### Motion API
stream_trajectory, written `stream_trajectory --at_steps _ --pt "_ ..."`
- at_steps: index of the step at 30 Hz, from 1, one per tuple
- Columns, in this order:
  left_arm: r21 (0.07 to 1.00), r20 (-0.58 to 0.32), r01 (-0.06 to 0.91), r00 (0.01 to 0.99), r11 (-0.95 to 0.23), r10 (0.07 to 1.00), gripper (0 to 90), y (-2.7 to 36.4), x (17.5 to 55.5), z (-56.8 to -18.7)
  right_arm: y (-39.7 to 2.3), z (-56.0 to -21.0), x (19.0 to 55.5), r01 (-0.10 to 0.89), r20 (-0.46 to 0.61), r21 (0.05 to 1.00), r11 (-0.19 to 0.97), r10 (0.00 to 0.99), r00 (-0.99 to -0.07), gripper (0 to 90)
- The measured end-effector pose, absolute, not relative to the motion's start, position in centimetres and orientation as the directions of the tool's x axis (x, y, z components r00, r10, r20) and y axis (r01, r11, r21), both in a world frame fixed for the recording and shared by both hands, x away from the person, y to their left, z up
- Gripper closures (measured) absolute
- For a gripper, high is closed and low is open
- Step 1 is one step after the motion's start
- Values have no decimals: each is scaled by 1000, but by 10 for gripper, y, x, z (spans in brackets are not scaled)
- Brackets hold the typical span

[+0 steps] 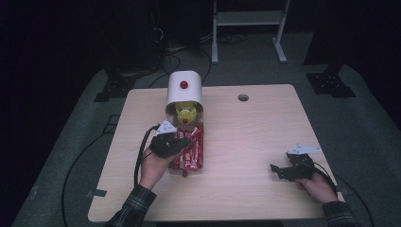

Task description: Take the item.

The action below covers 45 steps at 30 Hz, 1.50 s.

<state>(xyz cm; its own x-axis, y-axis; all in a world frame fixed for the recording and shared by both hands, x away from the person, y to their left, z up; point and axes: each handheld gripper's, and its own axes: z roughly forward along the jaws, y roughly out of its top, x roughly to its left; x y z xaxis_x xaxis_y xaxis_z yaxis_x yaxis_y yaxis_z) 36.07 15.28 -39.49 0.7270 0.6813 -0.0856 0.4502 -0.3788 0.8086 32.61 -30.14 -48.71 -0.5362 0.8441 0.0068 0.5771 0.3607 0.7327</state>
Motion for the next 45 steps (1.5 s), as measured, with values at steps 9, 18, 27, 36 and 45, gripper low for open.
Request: stream_trajectory --at_steps 9,18,27,36,45 --pt "825 -89 436 728 -359 679 859 161 355 -386 -301 -487 326 577 7 733 361 844 -536 114" --pt "839 -96 431 718 -333 690 859 173 350 -377 -301 -487 326 577 7 733 361 844 -536 113" --pt "844 -99 432 708 -318 699 859 183 348 -372 -301 -487 326 578 8 733 360 844 -536 113" --pt "846 -104 439 692 -302 714 859 194 345 -370 -301 -487 326 578 8 732 360 844 -536 113" --pt "846 -107 449 672 -288 733 859 207 342 -371 -301 -487 326 577 7 733 361 844 -536 113"
